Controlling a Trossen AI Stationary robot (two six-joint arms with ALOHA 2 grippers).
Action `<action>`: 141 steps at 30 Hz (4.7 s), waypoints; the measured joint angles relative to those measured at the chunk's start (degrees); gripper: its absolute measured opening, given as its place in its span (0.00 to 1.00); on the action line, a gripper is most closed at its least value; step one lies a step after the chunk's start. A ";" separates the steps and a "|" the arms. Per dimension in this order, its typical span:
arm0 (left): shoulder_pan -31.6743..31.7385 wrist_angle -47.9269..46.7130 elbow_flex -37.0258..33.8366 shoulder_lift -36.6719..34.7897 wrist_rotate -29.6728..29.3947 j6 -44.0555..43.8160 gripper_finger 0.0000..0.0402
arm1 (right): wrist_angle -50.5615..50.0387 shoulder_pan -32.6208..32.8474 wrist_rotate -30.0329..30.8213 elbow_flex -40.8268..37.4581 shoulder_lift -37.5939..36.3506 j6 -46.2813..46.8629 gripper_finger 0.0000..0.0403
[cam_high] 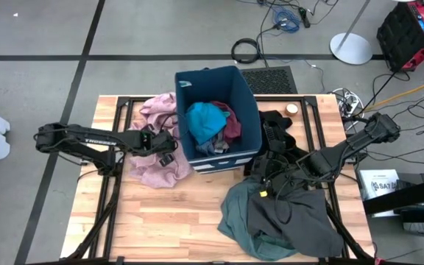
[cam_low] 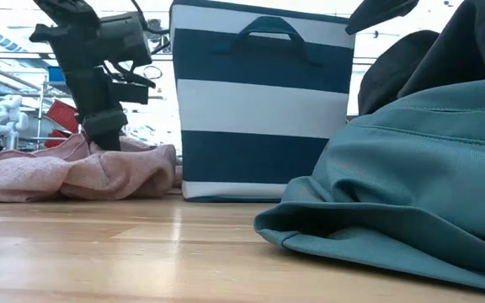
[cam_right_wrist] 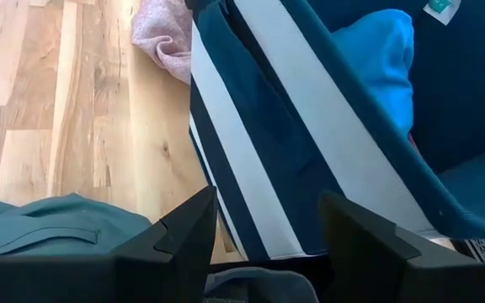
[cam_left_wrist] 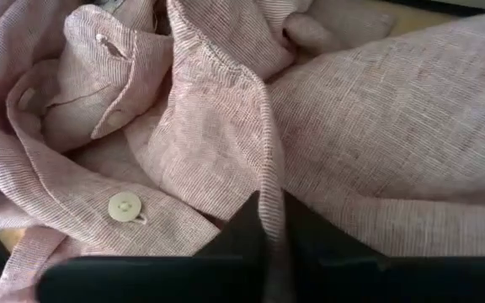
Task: Sort clothes
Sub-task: Put the pink polo shirt into the blue laundry organizer
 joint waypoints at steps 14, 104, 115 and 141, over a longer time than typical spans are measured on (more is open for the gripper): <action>-12.61 -12.54 10.51 -12.36 6.90 -8.22 0.01 | 0.00 0.00 -0.06 0.00 -0.04 1.65 0.49; -26.12 20.33 30.84 -22.94 3.69 20.79 0.13 | 52.19 -18.48 -41.03 23.54 23.51 -31.51 0.00; -26.23 7.65 30.82 -23.26 10.17 19.14 0.32 | 50.94 -17.17 -38.14 30.96 15.63 -41.03 0.00; -25.99 19.41 28.74 -17.68 11.27 23.94 0.34 | 63.12 -32.59 -44.34 64.61 15.61 -46.36 0.00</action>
